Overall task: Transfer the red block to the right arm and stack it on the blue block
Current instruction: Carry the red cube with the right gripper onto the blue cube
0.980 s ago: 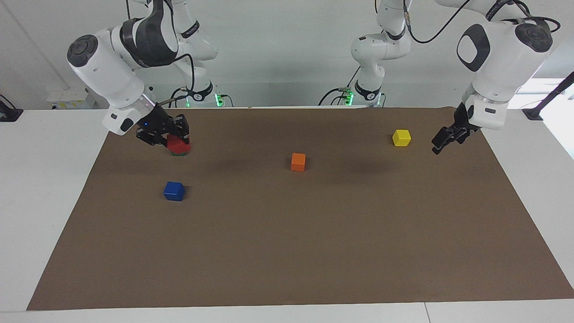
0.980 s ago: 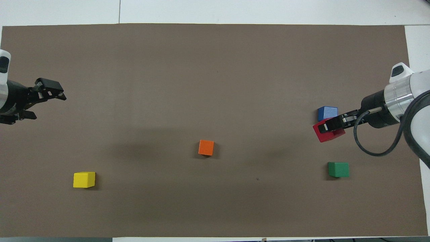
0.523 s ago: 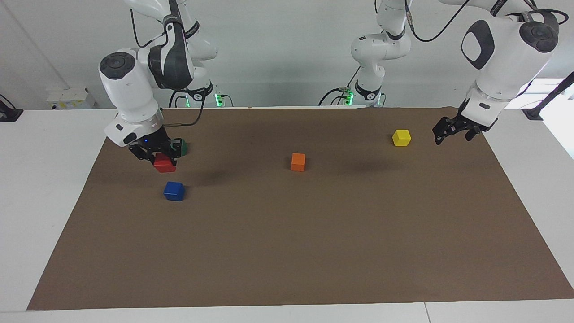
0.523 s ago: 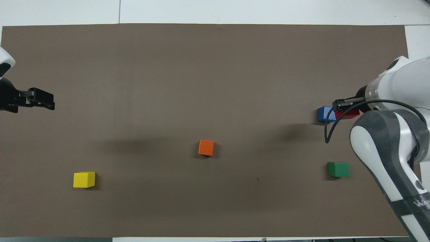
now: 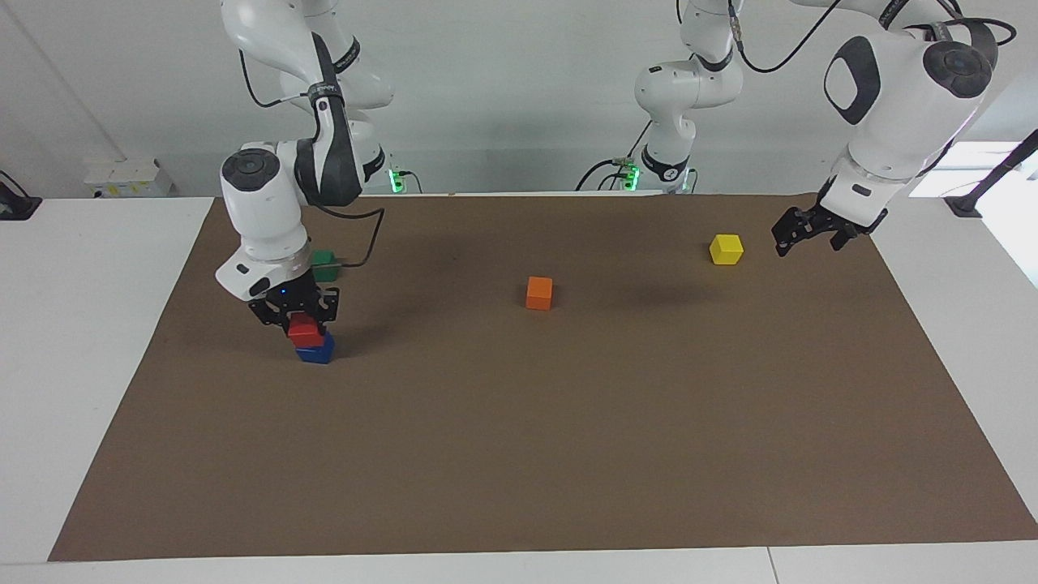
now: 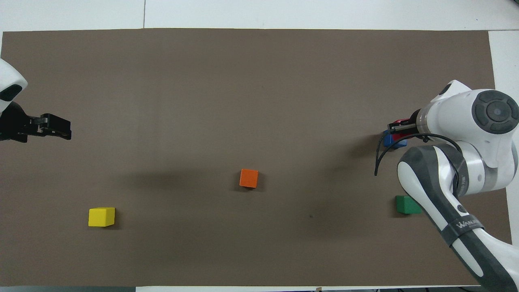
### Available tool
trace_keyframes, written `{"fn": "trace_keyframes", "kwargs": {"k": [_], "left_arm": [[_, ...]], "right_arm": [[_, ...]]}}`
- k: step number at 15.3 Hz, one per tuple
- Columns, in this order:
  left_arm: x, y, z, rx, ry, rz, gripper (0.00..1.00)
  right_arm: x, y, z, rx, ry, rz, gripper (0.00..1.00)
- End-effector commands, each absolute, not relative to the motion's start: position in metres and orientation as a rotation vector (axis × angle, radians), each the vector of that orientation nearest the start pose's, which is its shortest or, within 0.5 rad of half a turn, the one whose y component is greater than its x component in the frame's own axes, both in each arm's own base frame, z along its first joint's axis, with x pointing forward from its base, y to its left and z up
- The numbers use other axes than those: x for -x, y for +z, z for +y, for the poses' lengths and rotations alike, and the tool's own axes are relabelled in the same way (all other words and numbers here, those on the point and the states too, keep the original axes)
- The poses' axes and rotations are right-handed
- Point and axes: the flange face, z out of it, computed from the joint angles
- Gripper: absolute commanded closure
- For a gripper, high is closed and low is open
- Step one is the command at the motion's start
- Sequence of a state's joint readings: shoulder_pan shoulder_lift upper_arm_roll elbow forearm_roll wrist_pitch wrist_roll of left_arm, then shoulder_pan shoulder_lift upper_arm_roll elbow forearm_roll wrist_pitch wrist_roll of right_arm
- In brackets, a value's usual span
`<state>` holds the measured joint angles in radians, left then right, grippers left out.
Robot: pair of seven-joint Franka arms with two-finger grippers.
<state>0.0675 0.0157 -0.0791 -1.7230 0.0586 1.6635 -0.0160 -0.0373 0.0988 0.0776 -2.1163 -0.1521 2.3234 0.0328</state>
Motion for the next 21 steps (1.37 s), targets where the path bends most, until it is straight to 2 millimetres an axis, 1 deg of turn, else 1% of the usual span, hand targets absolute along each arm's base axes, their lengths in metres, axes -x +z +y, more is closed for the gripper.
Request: {"fn": "trace_keyframes", "kwargs": {"k": [1,3,4,6,8,11,15,16,17,21], "left_arm": [[-0.557,0.553,-0.005,3.062,0.076,0.041,0.00],[-0.556,0.557,-0.013,3.061,0.086,0.049,0.00],[-0.556,0.559,-0.015,3.062,0.088,0.048,0.00],[-0.559,0.572,-0.019,3.123,0.062,0.024,0.00],[-0.563,0.572,-0.020,3.134,0.055,0.021,0.00],[-0.564,0.574,-0.019,3.131,0.047,0.021,0.00],[-0.563,0.576,-0.018,3.129,0.045,0.021,0.00],[-0.563,0.577,-0.018,3.129,0.043,0.019,0.00],[-0.563,0.577,-0.018,3.129,0.047,0.019,0.00],[-0.560,0.582,-0.023,3.128,0.059,0.030,0.00]], "right_arm": [[-0.570,0.371,0.016,3.255,-0.208,-0.119,1.00],[-0.571,0.361,0.009,3.248,-0.236,-0.105,1.00],[-0.570,0.359,0.009,3.248,-0.234,-0.098,1.00],[-0.570,0.359,0.009,3.247,-0.239,-0.091,1.00],[-0.570,0.359,0.010,3.245,-0.237,-0.036,1.00],[-0.568,0.356,0.009,3.245,-0.235,-0.025,1.00],[-0.558,0.346,0.010,3.237,-0.239,0.021,0.99],[-0.557,0.345,0.008,3.238,-0.233,0.021,0.55],[-0.557,0.345,0.004,3.239,-0.230,0.021,0.01],[-0.557,0.348,0.002,3.243,-0.203,0.041,0.00]]}}
